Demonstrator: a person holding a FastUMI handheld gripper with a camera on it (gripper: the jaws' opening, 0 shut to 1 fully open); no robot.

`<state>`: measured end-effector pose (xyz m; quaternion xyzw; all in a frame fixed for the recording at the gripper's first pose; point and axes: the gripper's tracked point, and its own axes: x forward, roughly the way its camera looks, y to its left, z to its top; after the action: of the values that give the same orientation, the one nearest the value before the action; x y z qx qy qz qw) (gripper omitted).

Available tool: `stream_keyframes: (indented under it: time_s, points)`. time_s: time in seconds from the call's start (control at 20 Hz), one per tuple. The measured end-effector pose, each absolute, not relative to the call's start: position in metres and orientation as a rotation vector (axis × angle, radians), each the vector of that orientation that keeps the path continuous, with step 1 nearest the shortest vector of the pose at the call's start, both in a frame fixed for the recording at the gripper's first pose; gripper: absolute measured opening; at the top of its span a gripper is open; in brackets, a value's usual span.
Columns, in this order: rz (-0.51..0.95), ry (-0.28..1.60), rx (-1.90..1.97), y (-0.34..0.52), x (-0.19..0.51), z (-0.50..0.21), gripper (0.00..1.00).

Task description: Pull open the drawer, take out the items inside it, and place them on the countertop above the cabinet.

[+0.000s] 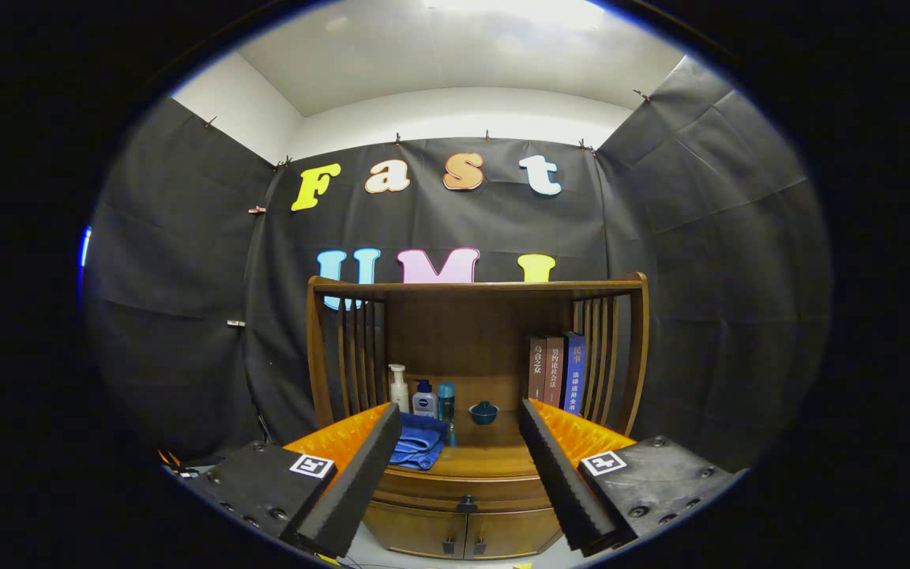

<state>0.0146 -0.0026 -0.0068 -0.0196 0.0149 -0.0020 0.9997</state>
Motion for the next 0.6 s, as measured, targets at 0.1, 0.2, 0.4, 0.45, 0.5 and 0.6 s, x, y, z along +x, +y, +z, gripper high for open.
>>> stream_keyframes:
  time_s: [0.1,0.2,0.4,0.45,0.5,0.6]
  points:
    - [-0.001,0.027,-0.036,-0.0021,0.0144,-0.0051,0.98]
    - [0.003,0.025,-0.035,-0.0014,0.0130,-0.0048,0.98]
    - [0.008,0.023,-0.036,0.0006,0.0104,-0.0032,0.98]
    - [0.009,0.023,-0.037,0.0013,0.0097,-0.0031,0.98]
    - [0.008,0.022,-0.040,0.0004,0.0098,-0.0024,0.98]
    - [0.013,0.020,-0.033,0.0017,0.0094,0.0001,0.98]
